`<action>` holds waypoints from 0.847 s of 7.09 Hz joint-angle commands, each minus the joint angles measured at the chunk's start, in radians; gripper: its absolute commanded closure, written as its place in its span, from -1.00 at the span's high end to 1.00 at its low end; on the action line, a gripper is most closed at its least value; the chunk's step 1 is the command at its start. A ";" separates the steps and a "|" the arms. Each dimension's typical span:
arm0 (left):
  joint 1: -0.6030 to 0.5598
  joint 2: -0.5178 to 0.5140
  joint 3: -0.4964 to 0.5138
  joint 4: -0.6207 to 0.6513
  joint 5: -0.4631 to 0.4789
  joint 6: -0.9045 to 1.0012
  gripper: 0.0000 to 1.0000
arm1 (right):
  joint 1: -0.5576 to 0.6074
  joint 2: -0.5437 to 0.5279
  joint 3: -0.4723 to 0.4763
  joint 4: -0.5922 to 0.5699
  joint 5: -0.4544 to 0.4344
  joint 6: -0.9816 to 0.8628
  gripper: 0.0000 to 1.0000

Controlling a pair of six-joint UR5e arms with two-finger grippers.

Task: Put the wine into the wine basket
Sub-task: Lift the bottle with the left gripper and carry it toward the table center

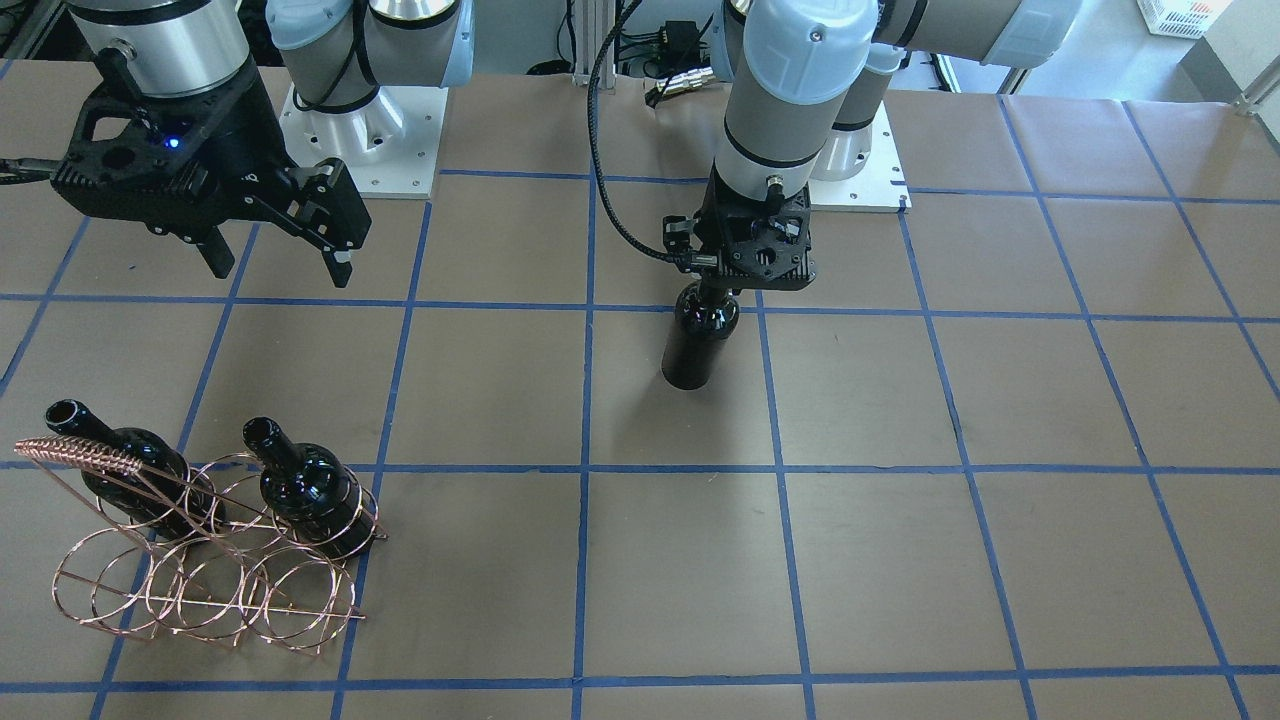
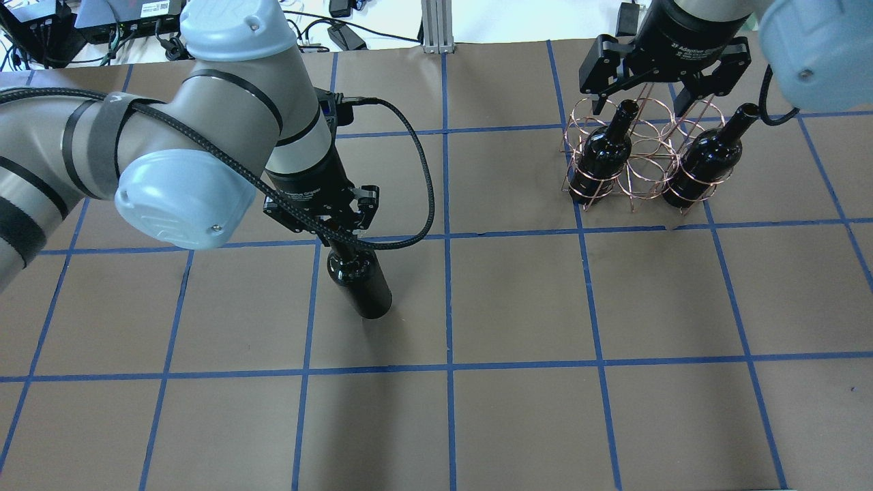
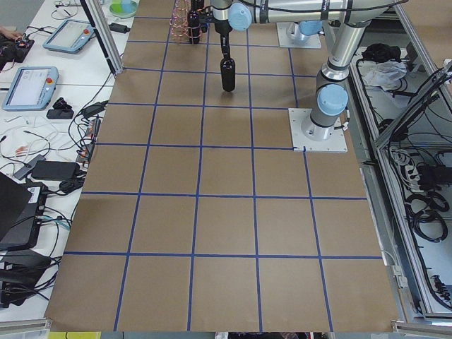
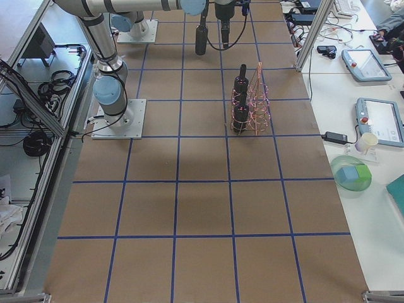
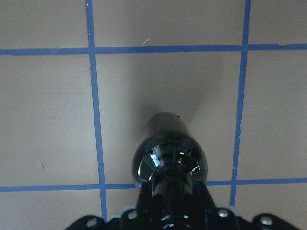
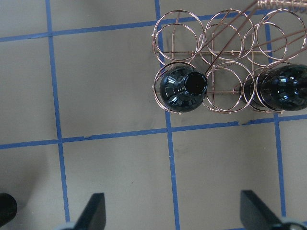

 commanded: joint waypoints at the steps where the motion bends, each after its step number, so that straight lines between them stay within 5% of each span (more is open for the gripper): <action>1: -0.006 0.001 -0.030 0.007 -0.002 0.003 -1.00 | 0.000 0.000 0.000 0.002 0.000 0.000 1.00; 4: -0.010 -0.004 -0.034 -0.002 -0.007 0.001 -1.00 | -0.001 0.000 0.000 0.000 0.000 0.000 1.00; 5: -0.016 -0.004 -0.036 -0.007 -0.001 0.009 -0.33 | 0.000 0.000 0.000 0.002 0.000 0.000 1.00; 6: -0.026 -0.004 -0.036 -0.007 -0.002 0.001 0.85 | 0.000 0.000 0.000 0.000 0.000 0.000 1.00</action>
